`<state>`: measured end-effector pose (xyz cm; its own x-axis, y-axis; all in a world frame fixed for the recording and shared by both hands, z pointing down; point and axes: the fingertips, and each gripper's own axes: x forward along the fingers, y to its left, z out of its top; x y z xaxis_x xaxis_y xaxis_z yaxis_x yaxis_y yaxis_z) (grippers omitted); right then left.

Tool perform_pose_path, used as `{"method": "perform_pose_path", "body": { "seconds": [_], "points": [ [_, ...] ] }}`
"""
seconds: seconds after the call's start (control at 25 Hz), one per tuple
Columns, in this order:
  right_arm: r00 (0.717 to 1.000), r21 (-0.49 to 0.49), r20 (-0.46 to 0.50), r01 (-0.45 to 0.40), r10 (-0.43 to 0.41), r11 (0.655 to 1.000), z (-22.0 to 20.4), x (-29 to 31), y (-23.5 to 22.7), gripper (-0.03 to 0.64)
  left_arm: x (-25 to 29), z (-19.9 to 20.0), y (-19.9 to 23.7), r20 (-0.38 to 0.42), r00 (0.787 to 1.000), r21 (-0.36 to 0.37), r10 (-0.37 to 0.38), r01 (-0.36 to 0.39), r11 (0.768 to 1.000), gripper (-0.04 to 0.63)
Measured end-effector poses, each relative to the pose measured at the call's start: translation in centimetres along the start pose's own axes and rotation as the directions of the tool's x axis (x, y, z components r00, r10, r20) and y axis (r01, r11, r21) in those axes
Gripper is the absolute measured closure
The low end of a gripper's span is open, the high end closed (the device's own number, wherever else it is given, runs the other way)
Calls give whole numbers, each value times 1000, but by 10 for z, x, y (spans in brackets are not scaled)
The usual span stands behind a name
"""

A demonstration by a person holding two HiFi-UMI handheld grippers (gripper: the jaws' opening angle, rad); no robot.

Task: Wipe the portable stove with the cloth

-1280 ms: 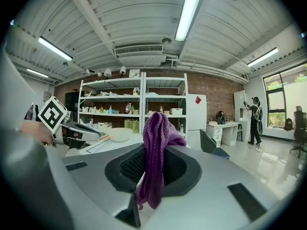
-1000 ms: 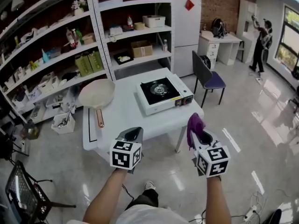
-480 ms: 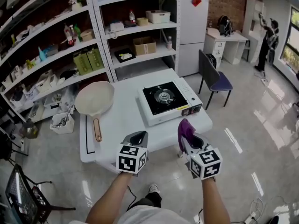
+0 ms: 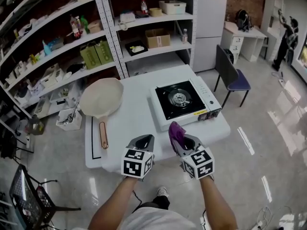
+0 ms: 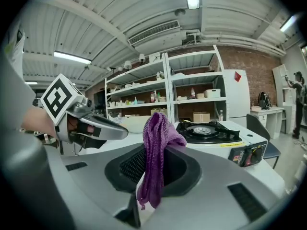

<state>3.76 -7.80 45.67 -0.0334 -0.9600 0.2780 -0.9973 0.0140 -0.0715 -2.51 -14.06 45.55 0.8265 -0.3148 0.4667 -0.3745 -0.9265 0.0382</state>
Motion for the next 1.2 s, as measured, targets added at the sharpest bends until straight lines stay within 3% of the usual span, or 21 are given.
{"method": "perform_pose_path", "body": {
  "seconds": [0.4, 1.2],
  "points": [
    [997, -28, -36, -66, 65, 997, -17, 62, 9, 555, 17, -5, 22, -35, 999, -3, -9, 9, 1000, 592],
    [991, 21, -46, 128, -127, 992, -29, 60, -53, 555, 72, 29, 18, -19, 988, 45, -152, 153, 987, 592]
  ]
}}
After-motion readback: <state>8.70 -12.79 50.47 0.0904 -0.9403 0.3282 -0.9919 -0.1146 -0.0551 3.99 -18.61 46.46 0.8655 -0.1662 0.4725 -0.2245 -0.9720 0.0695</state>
